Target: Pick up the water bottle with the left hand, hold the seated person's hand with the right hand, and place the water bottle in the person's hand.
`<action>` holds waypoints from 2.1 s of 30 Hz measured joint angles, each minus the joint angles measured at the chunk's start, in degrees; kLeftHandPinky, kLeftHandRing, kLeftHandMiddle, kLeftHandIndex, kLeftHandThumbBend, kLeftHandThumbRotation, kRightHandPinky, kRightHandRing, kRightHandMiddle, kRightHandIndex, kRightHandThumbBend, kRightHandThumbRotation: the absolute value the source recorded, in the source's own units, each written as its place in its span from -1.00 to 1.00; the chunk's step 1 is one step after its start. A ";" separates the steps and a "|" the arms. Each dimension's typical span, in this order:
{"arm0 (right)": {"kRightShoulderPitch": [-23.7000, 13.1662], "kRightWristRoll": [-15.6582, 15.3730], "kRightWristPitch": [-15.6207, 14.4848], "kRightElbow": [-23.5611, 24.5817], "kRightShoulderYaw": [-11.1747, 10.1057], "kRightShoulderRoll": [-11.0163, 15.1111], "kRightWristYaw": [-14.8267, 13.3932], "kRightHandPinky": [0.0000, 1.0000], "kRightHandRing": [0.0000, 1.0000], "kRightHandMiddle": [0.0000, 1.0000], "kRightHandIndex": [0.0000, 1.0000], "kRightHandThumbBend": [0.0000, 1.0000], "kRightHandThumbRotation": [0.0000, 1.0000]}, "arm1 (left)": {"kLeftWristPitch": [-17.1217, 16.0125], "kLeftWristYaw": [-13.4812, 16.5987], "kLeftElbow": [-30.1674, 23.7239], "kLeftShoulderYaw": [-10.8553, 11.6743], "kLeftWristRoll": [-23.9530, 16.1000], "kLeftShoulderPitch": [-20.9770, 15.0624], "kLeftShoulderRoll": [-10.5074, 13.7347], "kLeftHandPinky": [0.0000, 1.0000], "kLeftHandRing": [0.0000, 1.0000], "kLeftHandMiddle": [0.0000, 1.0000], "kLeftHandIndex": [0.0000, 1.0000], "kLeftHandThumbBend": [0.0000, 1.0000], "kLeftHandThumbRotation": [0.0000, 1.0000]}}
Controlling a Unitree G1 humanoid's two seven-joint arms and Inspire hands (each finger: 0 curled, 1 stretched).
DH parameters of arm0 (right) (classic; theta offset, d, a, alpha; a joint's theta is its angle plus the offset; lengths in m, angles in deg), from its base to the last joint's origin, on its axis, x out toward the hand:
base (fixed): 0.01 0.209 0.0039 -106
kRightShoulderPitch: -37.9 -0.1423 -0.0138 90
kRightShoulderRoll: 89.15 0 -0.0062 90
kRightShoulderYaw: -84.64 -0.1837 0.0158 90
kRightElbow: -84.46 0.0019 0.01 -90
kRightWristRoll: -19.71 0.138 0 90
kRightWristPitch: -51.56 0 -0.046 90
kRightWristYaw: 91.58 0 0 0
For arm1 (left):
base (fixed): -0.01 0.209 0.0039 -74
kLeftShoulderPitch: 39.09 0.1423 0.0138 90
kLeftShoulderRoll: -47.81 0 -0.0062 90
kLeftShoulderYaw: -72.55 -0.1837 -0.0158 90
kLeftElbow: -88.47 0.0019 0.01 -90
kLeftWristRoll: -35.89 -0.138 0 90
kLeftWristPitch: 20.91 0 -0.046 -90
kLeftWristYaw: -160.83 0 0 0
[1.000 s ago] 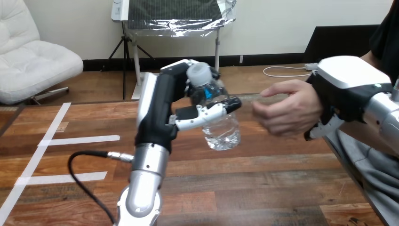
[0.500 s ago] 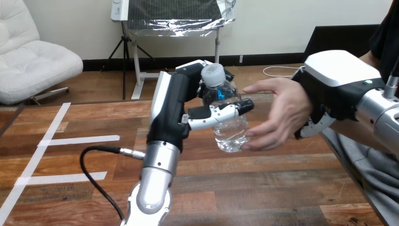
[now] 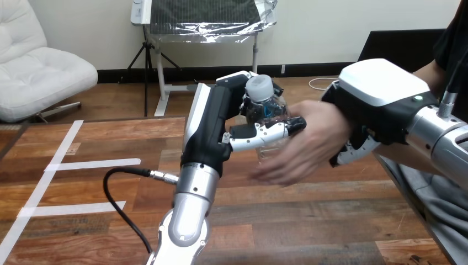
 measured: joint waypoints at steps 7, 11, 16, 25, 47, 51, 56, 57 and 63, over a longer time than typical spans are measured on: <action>0.00 -0.07 1.07 -0.06 0.00 0.00 -0.34 -0.35 -0.27 -0.14 -0.17 0.58 -1.00 | 0.67 1.06 0.38 -0.35 0.04 -0.81 -0.21 -0.22 -0.21 -0.14 -0.08 0.30 -1.00; 0.00 0.04 1.45 -0.14 0.00 0.00 -0.36 -0.34 -0.26 -0.13 -0.16 0.57 -1.00 | 0.88 1.39 0.54 -0.65 0.05 -1.28 -0.33 -0.21 -0.21 -0.14 -0.08 0.31 -1.00; -0.01 0.07 1.86 -0.30 -0.03 0.00 -0.54 -0.35 -0.26 -0.14 -0.16 0.55 -1.00 | 0.93 1.82 0.76 -1.01 0.00 -1.78 -0.46 -0.21 -0.21 -0.15 -0.08 0.30 -1.00; 0.00 -0.04 2.60 -1.06 -0.10 0.03 -1.84 -0.38 -0.28 -0.15 -0.15 0.55 -1.00 | 1.15 2.50 1.14 -1.83 0.00 -2.59 -0.68 -0.25 -0.21 -0.15 -0.08 0.31 -1.00; 0.00 -0.25 5.71 -3.15 -1.38 0.26 -2.86 -0.39 -0.26 -0.12 -0.13 0.60 -1.00 | 2.22 3.28 1.21 -3.41 0.03 -3.37 -0.87 -0.23 -0.19 -0.13 -0.08 0.30 -1.00; 0.02 -0.70 6.51 -3.72 -1.44 0.36 -3.40 -0.34 -0.17 -0.01 0.01 0.66 -1.00 | 2.23 3.28 1.24 -3.55 0.00 -3.41 -0.87 -0.23 -0.18 -0.12 -0.07 0.31 -1.00; 0.04 -1.26 6.84 -4.00 -1.46 0.39 -3.49 -0.25 -0.06 0.12 0.16 0.73 -1.00 | 2.24 3.27 1.25 -3.77 -0.34 -3.43 -0.86 -0.22 -0.14 -0.08 -0.04 0.32 -1.00; 0.05 -1.38 6.96 -4.05 -1.46 0.39 -3.51 -0.22 -0.03 0.16 0.20 0.74 -1.00 | 2.24 3.27 1.25 -3.83 -0.54 -3.43 -0.86 -0.21 -0.12 -0.06 -0.03 0.33 -1.00; 0.12 -2.00 7.41 -4.18 -1.49 0.40 -3.63 -0.02 0.24 0.41 0.43 0.80 -1.00 | 2.39 2.73 1.24 -4.19 -1.93 -3.45 -0.75 0.09 0.28 0.34 0.34 0.44 -0.68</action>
